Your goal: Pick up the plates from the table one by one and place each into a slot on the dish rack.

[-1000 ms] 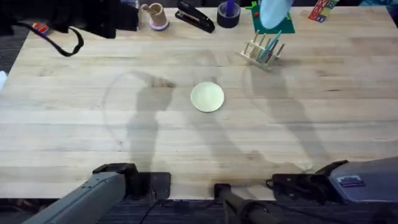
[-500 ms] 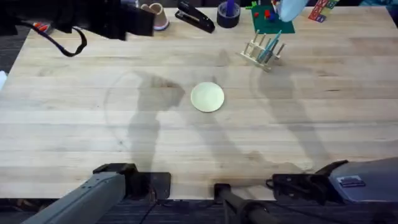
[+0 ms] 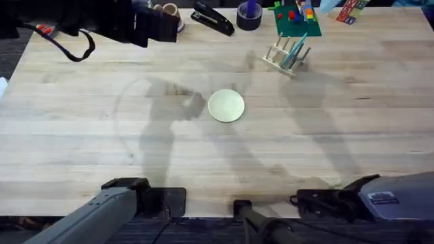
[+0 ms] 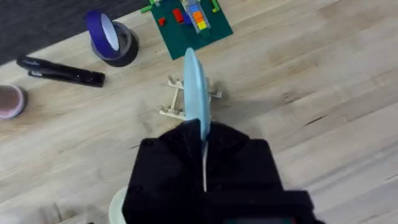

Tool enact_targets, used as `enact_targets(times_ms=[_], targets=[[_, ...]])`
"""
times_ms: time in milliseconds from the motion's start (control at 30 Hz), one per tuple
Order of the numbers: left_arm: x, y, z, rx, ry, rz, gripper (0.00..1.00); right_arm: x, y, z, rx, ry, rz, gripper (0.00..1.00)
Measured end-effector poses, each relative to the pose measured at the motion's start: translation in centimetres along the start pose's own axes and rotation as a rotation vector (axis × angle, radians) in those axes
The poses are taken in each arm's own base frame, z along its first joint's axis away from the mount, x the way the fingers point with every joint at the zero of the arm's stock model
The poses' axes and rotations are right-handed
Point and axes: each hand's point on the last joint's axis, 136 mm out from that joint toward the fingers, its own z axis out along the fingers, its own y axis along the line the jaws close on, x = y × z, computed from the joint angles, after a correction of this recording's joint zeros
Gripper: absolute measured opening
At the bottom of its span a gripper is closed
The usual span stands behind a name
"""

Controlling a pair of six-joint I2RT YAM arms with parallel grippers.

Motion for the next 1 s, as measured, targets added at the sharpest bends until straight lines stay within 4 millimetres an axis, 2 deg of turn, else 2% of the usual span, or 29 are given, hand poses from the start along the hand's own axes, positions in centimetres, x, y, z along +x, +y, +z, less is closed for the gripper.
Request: enact_targets(times_ms=[633,733,900,1000], targets=[[0.0,0.0,0.0,0.000,0.000,0.000,0.993,-0.2,0.1,-0.1,-0.003,-0.009,0.088,0.030],[0.0,0.0,0.0,0.000,0.000,0.000,0.992,-0.4,-0.2,-0.6,0.001,-0.004,0.088,0.030],[0.0,0.0,0.0,0.000,0.000,0.000,0.993,-1.8,-0.1,-1.8,-0.002,-0.012,0.100,0.030],[0.0,0.0,0.0,0.000,0.000,0.000,0.993,-1.7,-0.3,-2.0,0.027,0.018,0.088,0.030]])
